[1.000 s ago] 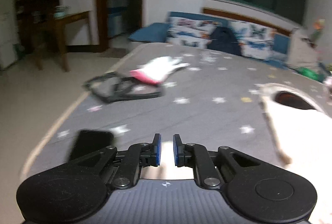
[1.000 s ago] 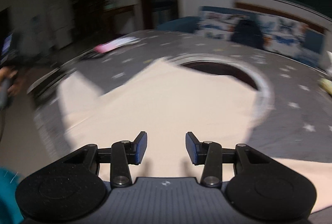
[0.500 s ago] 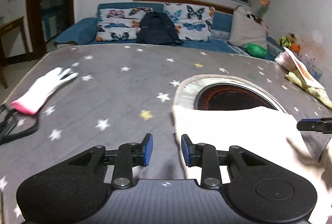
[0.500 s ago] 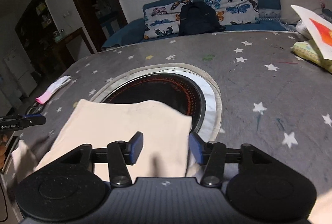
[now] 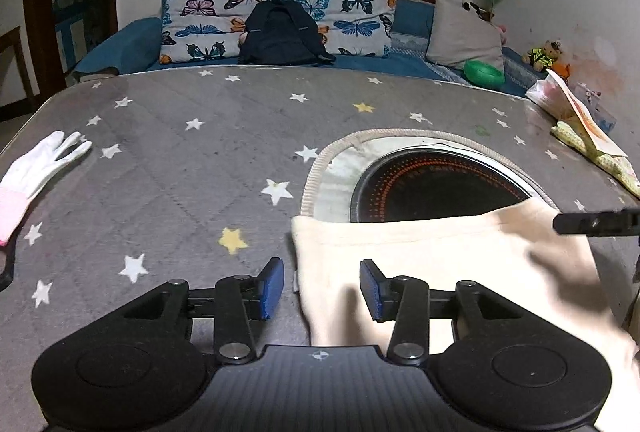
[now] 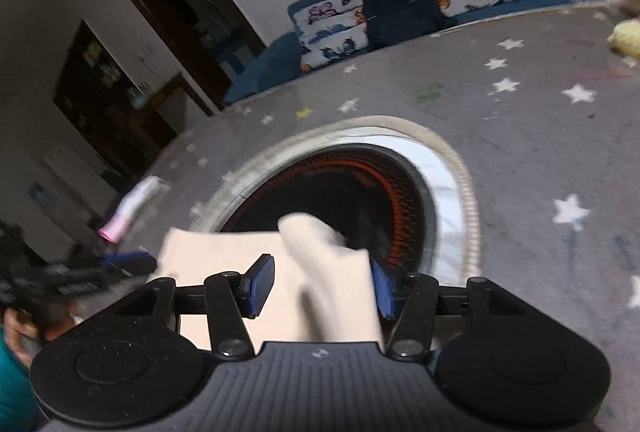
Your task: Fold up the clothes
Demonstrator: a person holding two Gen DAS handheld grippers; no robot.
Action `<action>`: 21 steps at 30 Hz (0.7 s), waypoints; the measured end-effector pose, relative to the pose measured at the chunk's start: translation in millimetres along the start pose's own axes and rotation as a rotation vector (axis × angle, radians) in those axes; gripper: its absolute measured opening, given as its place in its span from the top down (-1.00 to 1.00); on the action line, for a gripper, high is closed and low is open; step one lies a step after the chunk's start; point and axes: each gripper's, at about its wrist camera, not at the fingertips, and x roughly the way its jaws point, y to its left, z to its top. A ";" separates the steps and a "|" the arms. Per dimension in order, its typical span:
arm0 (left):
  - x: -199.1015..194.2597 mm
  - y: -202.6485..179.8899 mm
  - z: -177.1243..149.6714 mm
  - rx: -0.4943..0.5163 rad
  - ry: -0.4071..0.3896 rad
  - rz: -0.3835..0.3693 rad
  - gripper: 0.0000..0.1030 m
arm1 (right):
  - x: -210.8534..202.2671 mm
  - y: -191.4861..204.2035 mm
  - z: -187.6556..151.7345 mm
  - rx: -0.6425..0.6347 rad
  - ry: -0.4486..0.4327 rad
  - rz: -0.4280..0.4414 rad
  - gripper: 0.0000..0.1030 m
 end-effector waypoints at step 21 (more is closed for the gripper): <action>27.6 -4.1 6.0 0.067 -0.010 0.023 0.36 | -6.3 3.1 10.6 -0.146 -0.045 -0.186 0.34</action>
